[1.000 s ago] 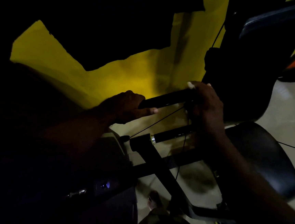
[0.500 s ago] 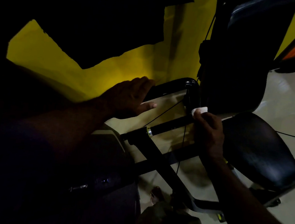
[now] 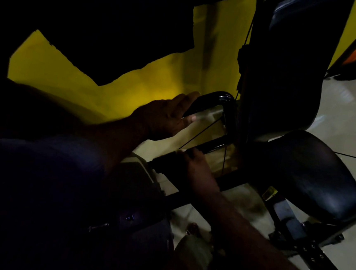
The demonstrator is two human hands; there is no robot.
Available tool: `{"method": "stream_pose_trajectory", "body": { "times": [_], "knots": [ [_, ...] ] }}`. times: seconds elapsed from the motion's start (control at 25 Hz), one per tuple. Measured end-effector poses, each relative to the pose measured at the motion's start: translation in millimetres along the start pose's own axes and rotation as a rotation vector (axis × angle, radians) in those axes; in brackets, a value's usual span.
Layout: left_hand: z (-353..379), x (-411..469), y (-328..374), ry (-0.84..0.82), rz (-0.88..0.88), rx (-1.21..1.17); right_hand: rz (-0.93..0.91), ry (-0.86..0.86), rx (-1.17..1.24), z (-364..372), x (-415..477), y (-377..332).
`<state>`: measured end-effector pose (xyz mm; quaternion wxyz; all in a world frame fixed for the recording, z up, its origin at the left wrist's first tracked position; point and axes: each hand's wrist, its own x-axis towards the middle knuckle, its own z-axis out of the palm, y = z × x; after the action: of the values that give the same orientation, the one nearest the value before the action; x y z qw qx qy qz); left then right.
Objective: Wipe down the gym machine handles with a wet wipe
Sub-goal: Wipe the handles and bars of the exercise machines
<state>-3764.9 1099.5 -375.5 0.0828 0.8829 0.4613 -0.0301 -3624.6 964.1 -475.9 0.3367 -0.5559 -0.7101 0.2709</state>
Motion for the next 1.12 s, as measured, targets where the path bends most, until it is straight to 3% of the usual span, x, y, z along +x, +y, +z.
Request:
{"method": "stream_pose_trajectory", "body": {
  "times": [0.08,0.16,0.24,0.4,0.52,0.68,0.76,0.88,0.92,1.0,1.12],
  "knots": [
    [-3,-4,3,0.014,0.013,-0.004,0.017,-0.027,-0.050,-32,5,31],
    [-2,-3,5,0.043,0.015,0.005,0.153,0.102,-0.169,-61,10,61],
    [-2,1,4,0.014,-0.012,-0.004,0.279,0.180,-0.086,-59,6,76],
    [0,0,1,-0.011,-0.021,0.026,0.153,-0.094,-0.037,9,-11,-2],
    [-1,-1,3,0.002,-0.001,0.041,0.008,-0.026,-0.172,1,-10,-1],
    [-1,-1,3,0.041,0.017,0.057,0.182,0.173,-0.355,-64,-3,58],
    [-3,-2,2,0.021,0.006,0.050,0.146,0.193,-0.403,-60,-5,58],
    [-1,-1,2,0.039,0.003,0.041,0.215,0.139,-0.207,-27,-2,40],
    [-3,0,2,0.035,-0.007,0.040,0.192,0.064,-0.142,-25,0,30],
    [-2,-2,5,0.054,0.011,0.067,-0.035,-0.063,-0.139,-32,-5,18],
    [-2,-5,5,0.086,0.025,0.092,-0.184,0.098,-0.229,-81,21,31]
  ]
}}
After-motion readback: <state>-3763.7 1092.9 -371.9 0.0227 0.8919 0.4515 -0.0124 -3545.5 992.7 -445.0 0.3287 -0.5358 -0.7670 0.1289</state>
